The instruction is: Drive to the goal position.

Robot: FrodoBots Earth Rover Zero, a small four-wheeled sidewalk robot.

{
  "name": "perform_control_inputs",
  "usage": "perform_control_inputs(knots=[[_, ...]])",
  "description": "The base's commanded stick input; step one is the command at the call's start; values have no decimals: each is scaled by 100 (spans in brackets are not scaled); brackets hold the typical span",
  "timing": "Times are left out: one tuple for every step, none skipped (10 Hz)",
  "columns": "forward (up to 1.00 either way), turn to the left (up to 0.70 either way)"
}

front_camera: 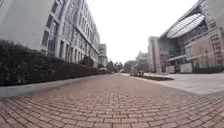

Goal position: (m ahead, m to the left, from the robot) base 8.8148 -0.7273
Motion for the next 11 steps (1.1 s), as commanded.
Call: perform_control_inputs(knots=[[45,0],[45,0],[45,0],[45,0],[45,0],[45,0],[45,0],[45,0],[45,0],[45,0],[45,0]])
